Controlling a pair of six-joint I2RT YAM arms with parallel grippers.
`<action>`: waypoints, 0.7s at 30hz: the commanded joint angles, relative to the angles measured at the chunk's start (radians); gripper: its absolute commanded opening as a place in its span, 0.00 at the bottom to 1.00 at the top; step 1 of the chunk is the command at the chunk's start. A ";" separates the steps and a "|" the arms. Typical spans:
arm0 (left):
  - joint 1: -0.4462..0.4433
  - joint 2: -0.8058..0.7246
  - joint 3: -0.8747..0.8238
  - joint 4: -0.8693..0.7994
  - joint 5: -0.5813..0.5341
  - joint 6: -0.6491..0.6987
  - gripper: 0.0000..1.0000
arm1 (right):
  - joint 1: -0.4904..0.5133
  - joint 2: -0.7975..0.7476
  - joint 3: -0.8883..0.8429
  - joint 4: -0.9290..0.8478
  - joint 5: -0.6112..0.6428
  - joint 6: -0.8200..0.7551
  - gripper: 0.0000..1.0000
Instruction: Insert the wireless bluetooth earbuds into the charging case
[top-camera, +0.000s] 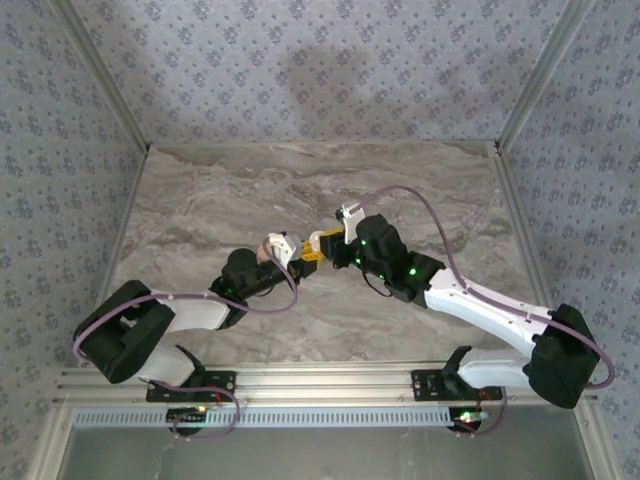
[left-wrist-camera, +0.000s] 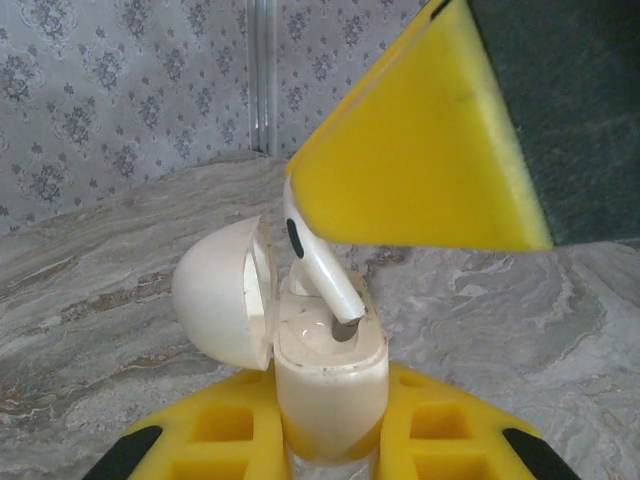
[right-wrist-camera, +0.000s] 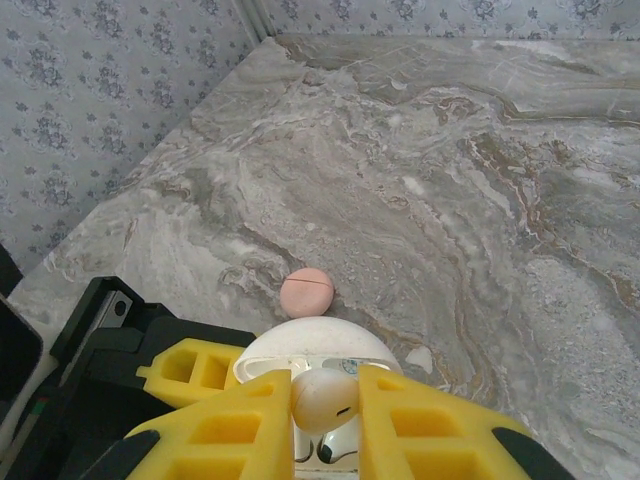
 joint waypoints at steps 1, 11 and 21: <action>-0.008 -0.029 0.025 0.051 0.009 -0.012 0.13 | 0.008 0.005 0.014 0.009 0.022 -0.018 0.20; -0.007 -0.053 0.023 0.040 -0.005 -0.006 0.13 | 0.012 0.000 0.008 -0.026 0.003 -0.024 0.21; -0.008 -0.067 0.021 0.029 -0.013 0.003 0.13 | 0.020 -0.019 -0.003 -0.054 -0.017 -0.039 0.22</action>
